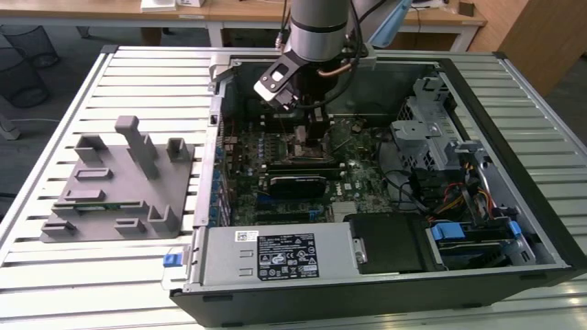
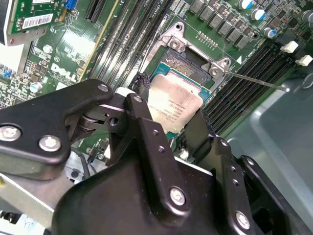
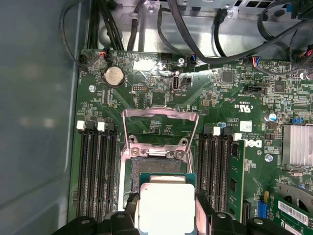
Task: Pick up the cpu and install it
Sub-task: 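Place the cpu into insertion slot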
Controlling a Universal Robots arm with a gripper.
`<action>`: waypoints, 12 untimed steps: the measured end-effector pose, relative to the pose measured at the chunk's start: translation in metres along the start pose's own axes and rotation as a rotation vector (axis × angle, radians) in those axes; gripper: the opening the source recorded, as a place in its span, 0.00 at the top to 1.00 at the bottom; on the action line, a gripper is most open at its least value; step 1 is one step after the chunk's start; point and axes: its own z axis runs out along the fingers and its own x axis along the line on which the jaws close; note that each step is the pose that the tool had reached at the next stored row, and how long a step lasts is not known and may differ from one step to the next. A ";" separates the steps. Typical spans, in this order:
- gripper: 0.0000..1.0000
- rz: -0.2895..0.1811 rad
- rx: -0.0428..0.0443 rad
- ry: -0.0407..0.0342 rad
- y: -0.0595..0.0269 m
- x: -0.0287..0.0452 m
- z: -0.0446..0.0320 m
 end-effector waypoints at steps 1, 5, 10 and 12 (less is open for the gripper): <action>0.46 0.000 0.0000 0.0000 0.0000 0.0000 0.0003; 0.46 0.000 0.0000 0.0000 -0.0001 0.0001 0.0021; 0.46 0.000 0.0000 0.0000 -0.0001 0.0013 0.0050; 0.46 0.000 0.0001 -0.0003 0.0001 0.0031 0.0067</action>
